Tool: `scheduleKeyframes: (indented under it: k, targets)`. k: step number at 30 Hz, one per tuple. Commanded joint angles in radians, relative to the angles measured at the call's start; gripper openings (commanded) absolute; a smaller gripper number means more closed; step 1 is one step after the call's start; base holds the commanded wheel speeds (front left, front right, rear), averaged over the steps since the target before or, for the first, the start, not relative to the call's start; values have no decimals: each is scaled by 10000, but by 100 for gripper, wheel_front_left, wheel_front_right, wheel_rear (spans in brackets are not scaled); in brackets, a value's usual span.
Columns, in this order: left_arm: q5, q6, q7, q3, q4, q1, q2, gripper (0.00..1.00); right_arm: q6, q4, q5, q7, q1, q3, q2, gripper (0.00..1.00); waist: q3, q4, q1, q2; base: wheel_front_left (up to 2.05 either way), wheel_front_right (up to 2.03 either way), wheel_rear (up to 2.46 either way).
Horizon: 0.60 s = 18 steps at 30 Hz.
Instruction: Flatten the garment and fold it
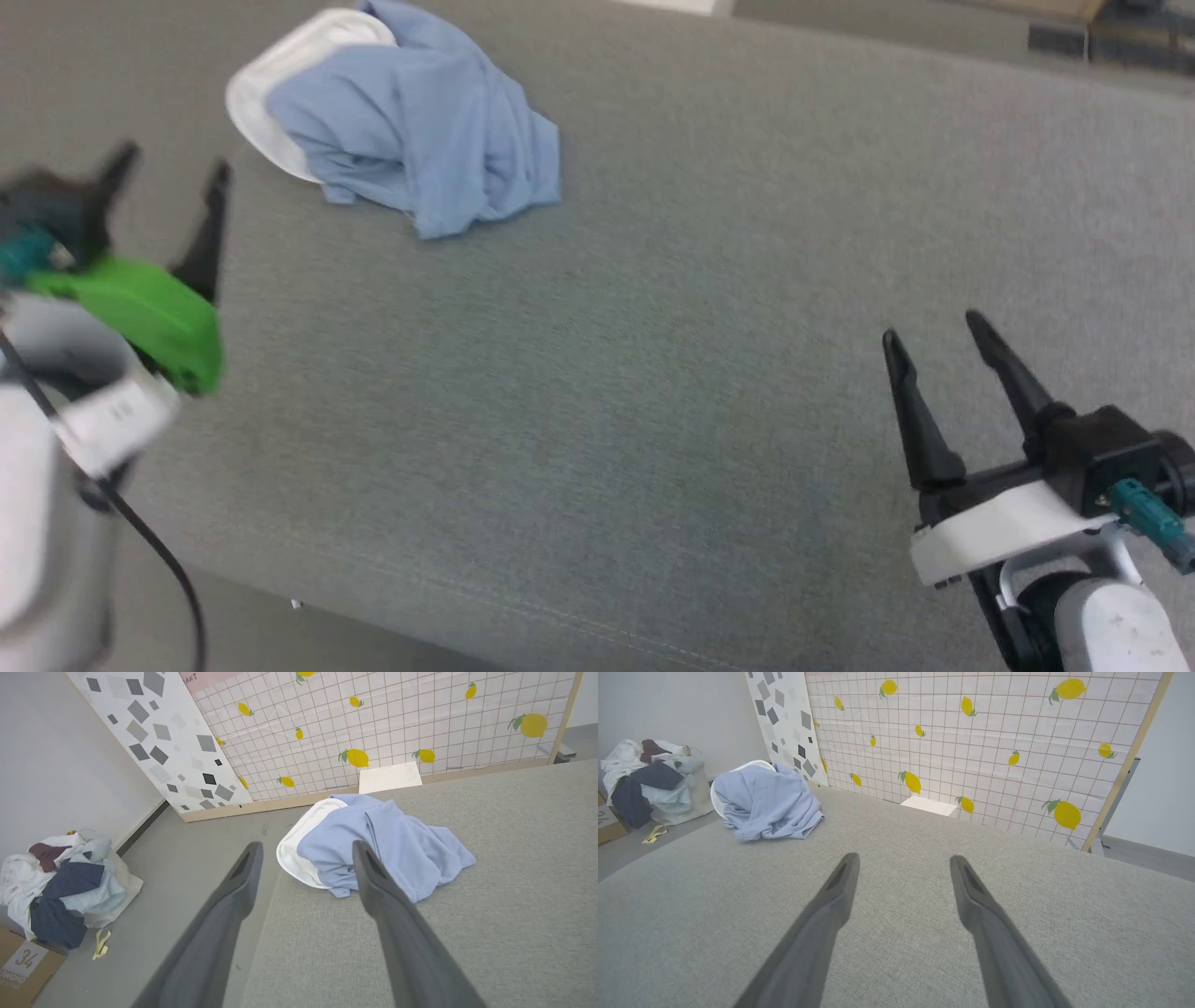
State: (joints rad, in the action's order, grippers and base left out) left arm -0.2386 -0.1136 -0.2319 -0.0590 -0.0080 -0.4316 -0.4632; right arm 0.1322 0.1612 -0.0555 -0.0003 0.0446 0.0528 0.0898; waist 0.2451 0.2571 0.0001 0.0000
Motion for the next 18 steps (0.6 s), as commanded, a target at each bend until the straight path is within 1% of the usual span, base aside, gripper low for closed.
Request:
scheduleKeyframes:
  k: [1,4,7,11,13,15,18]
  targets:
    - [-199,-84,-231,-89,57,-540,-422,100,-15,108,109,-90,272,-29,51,100,1762,-1252,-1,0,0,0,0]
    - [-645,-151,-692,-389,300,-1441,-1279,100,-15,170,183,-244,446,-129,45,100,2333,-1659,-1,0,0,0,0]
    - [-1327,-164,-1068,-1198,622,-2383,-2299,100,-15,207,268,-435,537,-275,17,100,2862,-2025,-1,0,0,0,0]
    - [-2596,-167,-1812,-2167,1436,-3598,-3241,100,-15,143,362,-692,668,-317,-21,100,3429,-2486,-1,0,0,0,0]
    - [-3367,-168,-2180,-2573,1817,-4162,-3633,100,-15,105,372,-833,807,-341,-62,100,3677,-2721,-1,0,0,0,0]
    - [-4240,-168,-2634,-2725,2209,-4708,-3862,100,-15,92,363,-966,937,-409,-122,100,3931,-2916,-1,0,0,0,0]
    - [-5044,-169,-3449,-3177,2604,-5343,-4406,100,-15,104,351,-1125,1079,-444,-199,100,4286,-3139,-1,0,0,0,0]
